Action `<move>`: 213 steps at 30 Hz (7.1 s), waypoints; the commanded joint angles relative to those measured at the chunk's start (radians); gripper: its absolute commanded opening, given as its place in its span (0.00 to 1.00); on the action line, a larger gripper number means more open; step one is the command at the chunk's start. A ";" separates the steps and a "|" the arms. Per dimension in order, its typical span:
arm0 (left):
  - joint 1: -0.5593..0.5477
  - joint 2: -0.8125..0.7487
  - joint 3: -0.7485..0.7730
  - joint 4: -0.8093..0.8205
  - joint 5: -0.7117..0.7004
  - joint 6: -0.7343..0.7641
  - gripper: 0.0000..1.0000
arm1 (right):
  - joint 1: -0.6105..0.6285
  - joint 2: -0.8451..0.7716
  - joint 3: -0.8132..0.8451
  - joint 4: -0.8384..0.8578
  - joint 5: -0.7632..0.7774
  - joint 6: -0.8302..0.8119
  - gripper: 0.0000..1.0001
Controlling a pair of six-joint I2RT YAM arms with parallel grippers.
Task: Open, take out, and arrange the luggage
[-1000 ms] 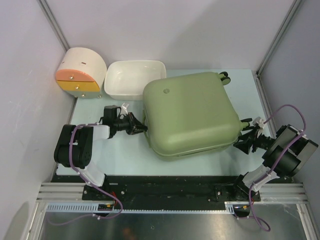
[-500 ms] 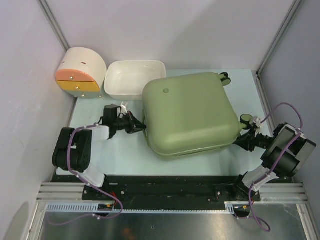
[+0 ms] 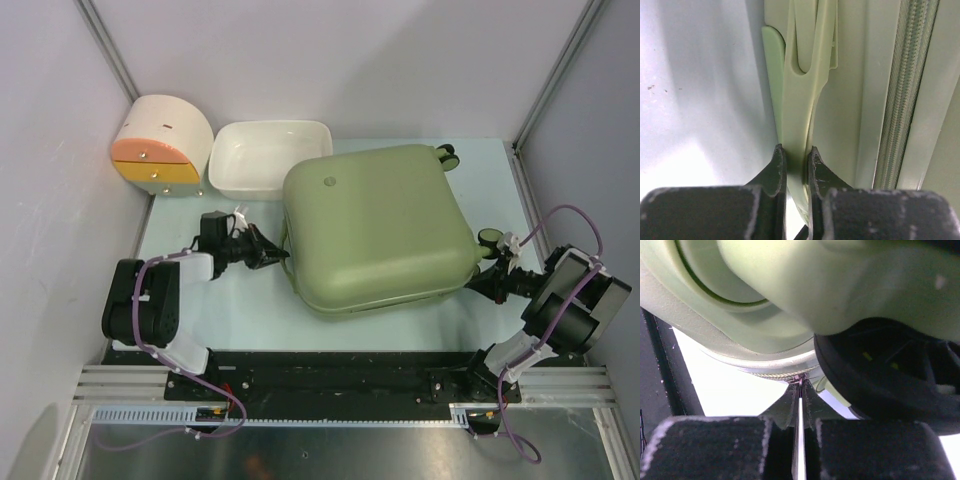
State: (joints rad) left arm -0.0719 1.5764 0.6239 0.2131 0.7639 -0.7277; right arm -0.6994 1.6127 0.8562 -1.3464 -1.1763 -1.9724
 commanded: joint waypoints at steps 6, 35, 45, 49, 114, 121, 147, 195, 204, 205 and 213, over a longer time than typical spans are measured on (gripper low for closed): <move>0.126 -0.030 -0.019 -0.109 -0.153 0.137 0.00 | -0.040 0.045 0.010 -0.166 -0.084 -0.525 0.00; 0.172 0.077 0.096 -0.147 -0.155 0.234 0.00 | 0.014 0.246 0.239 -0.175 -0.471 -0.634 0.00; 0.149 0.114 0.138 -0.150 -0.129 0.252 0.00 | 0.141 0.358 0.382 -0.174 -0.473 -0.637 0.00; 0.138 0.137 0.168 -0.150 -0.124 0.264 0.00 | 0.192 0.412 0.443 -0.174 -0.473 -0.634 0.00; 0.138 0.226 0.600 -0.532 -0.046 0.677 0.00 | 0.469 0.363 0.478 -0.177 -0.444 -0.600 0.00; 0.136 0.244 0.629 -0.540 -0.054 0.685 0.00 | 0.480 0.455 0.539 -0.177 -0.468 -0.591 0.00; 0.132 0.214 0.635 -0.561 -0.038 0.691 0.00 | 0.500 0.682 0.848 -0.177 -0.468 -0.206 0.00; 0.210 -0.190 0.560 -0.673 -0.069 0.705 0.82 | 0.417 0.283 1.099 0.319 0.148 0.582 1.00; 0.204 -0.380 0.376 -0.696 -0.018 0.700 0.85 | 0.638 0.409 1.330 0.099 0.283 0.363 0.99; 0.199 -0.392 0.366 -0.701 -0.011 0.702 0.85 | 0.652 0.423 1.349 0.095 0.300 0.360 1.00; 0.198 -0.483 0.274 -0.721 0.021 0.676 0.85 | 0.770 0.592 1.551 -0.088 0.467 0.250 1.00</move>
State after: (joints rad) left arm 0.1291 1.1397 0.9424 -0.4820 0.7136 -0.0696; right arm 0.0250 2.1635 2.3569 -1.3075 -0.8375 -1.6218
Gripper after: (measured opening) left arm 0.856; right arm 0.994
